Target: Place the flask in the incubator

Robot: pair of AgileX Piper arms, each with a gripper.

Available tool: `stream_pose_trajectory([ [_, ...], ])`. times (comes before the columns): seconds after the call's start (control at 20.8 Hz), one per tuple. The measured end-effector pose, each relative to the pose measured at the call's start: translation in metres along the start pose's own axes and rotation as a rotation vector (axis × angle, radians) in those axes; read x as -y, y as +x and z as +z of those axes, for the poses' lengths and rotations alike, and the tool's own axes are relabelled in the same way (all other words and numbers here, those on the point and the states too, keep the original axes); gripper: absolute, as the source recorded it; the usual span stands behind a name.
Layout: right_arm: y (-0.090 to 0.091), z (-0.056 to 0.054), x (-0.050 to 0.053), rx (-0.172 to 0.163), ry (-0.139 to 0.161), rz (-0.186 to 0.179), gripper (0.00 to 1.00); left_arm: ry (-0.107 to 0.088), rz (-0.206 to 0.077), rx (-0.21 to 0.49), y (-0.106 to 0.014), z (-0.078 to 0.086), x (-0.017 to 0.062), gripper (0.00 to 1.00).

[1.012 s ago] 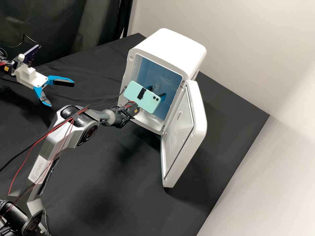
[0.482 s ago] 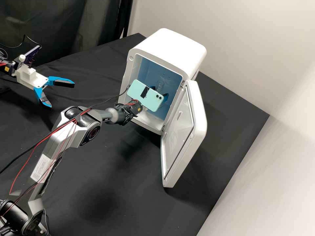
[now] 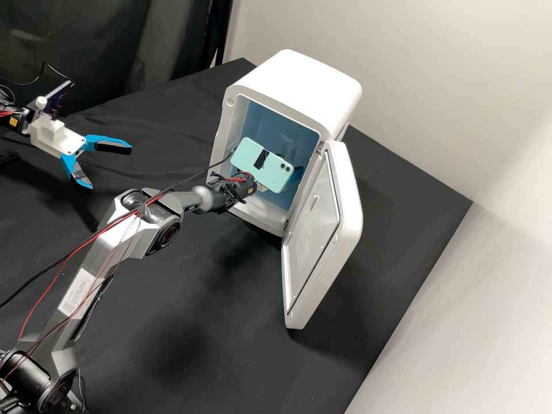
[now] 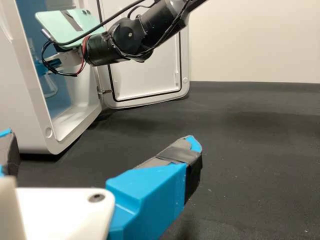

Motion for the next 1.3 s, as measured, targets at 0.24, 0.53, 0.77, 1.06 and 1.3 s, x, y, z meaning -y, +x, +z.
stream_pose_trajectory([
  [0.24,0.002,0.001,0.001,0.016,-0.024,-0.016,0.0,-0.007,-0.009,-0.001,0.001,-0.001,0.0018,1.0],
  [0.53,0.005,0.006,0.007,0.027,-0.052,-0.023,0.0,-0.003,-0.013,-0.001,0.001,-0.001,0.0027,1.0],
  [0.77,0.009,0.013,0.017,0.049,-0.053,-0.038,0.0,-0.003,-0.013,-0.001,0.001,-0.001,0.0027,1.0],
  [1.06,0.007,0.004,0.027,0.033,-0.058,-0.058,0.0,-0.003,-0.015,0.002,0.001,0.0,0.0029,1.0],
  [1.3,0.006,-0.004,0.036,0.017,-0.055,-0.074,0.0,0.004,-0.018,-0.006,0.003,-0.002,0.0036,1.0],
])
